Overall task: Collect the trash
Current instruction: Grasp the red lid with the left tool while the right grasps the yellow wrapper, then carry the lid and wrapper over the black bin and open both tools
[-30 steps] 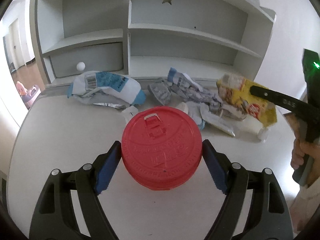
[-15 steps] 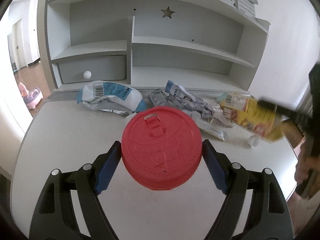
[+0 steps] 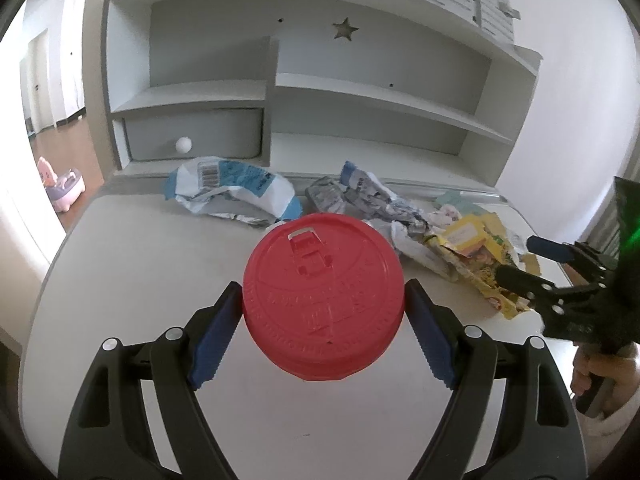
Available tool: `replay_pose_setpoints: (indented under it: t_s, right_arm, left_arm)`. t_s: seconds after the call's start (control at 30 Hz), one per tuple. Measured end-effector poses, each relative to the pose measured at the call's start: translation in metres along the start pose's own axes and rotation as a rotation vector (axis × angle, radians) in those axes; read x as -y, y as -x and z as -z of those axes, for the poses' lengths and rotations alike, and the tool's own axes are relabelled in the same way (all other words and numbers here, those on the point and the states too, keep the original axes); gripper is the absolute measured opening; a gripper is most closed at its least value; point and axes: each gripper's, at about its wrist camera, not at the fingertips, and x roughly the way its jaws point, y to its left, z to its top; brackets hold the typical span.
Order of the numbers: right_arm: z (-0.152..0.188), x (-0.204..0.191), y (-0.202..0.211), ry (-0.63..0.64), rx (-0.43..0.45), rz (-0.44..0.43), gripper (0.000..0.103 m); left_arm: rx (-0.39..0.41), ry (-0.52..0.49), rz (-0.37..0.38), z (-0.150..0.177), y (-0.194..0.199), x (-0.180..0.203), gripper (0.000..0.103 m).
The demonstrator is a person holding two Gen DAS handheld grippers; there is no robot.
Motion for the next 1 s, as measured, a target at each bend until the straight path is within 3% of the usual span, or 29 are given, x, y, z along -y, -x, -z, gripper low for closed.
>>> replay_pose_setpoints:
  t_s: [0.07, 0.2, 0.27, 0.33, 0.4, 0.7, 0.83, 1.0]
  right_arm:
    - [0.002, -0.013, -0.003, 0.065, -0.014, 0.023, 0.086]
    - [0.012, -0.032, -0.020, 0.174, -0.078, 0.067, 0.073]
    - [0.016, -0.035, -0.029, 0.207, -0.099, 0.131, 0.064]
    - [0.018, -0.030, -0.035, 0.193, -0.114, 0.157, 0.033]
    - [0.019, -0.019, -0.040, 0.136, -0.136, 0.124, 0.016]
    - [0.010, 0.003, -0.012, 0.004, -0.047, 0.018, 0.007]
    - [0.001, 0.018, 0.012, -0.106, 0.023, -0.126, 0.007]
    - [0.008, 0.041, 0.019, -0.253, 0.028, -0.305, 0.007]
  left_arm:
    - [-0.005, 0.007, -0.001, 0.001, -0.003, -0.002, 0.079]
    - [-0.019, 0.003, 0.005, 0.002, -0.009, -0.001, 0.079]
    - [-0.026, 0.001, 0.009, 0.003, -0.011, 0.000, 0.079]
    - [-0.029, -0.004, 0.007, 0.003, -0.013, 0.001, 0.079]
    - [-0.033, -0.007, 0.006, 0.004, -0.014, 0.001, 0.079]
    - [-0.031, -0.023, -0.007, 0.002, -0.016, 0.008, 0.079]
    - [-0.023, -0.034, -0.013, 0.001, -0.011, 0.013, 0.079]
    - [0.020, -0.048, 0.017, -0.008, 0.003, 0.034, 0.079]
